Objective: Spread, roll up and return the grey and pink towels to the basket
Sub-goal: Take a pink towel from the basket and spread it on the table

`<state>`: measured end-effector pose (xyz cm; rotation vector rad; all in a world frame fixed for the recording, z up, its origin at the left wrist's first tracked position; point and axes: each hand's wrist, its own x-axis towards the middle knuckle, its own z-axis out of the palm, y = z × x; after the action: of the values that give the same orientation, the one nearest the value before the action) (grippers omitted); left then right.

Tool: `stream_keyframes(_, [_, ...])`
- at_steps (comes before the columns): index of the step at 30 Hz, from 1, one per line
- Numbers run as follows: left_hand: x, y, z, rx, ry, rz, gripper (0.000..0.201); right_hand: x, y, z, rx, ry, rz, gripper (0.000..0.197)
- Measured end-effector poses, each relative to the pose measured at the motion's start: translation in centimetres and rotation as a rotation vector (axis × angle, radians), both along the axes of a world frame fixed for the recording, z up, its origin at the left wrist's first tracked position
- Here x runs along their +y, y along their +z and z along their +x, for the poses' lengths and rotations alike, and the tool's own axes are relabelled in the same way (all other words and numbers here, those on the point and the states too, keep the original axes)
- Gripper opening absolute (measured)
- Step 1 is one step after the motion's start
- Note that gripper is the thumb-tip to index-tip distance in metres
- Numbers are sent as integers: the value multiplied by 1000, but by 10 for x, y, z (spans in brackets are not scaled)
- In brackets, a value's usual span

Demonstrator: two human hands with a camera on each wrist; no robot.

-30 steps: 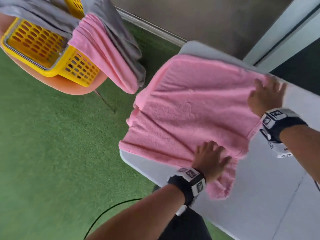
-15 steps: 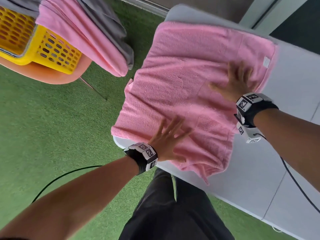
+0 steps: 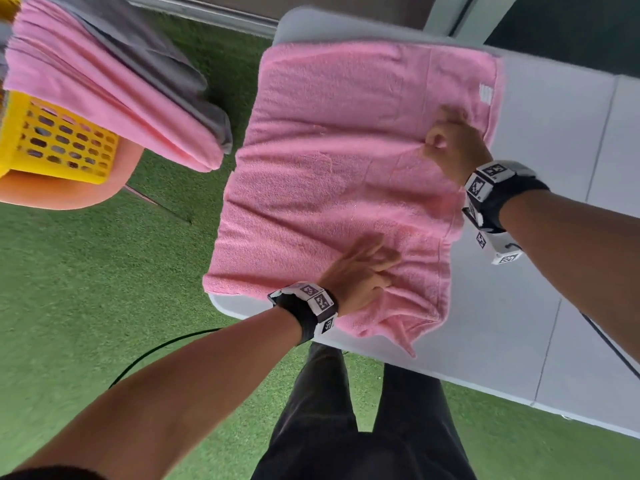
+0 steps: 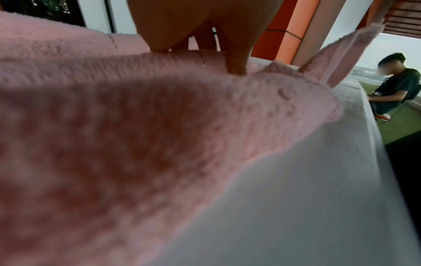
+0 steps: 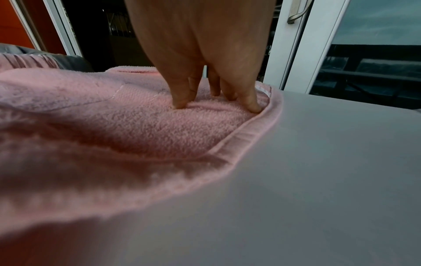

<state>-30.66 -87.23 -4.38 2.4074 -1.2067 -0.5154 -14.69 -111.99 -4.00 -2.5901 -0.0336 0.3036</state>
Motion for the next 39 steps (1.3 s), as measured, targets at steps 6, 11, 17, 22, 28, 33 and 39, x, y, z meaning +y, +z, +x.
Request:
stream_keyframes(6, [-23,0,-11,124,63,55,28,-16,8,-4,-7,51,-107,13])
stream_keyframes(11, [-82,16,-25,149,57,83,27,-58,18,-17,67,29,-168,11])
stream_keyframes(17, [-198,-19,-65,316,-34,68,23,-173,26,-44,233,-61,-296,52])
stream_keyframes(22, [-334,15,-100,246,-50,-123,19,-299,51,-95,308,-173,-408,63])
stream_keyframes(28, [-482,26,-152,372,-106,-103,19,-462,49,-172,342,-388,-351,52])
stream_keyframes(33, [-584,17,-183,400,-184,-66,13,-560,31,-217,294,-496,-311,46])
stream_keyframes(39, [-677,14,-210,376,-260,-77,19,-641,29,-246,356,-605,-365,55])
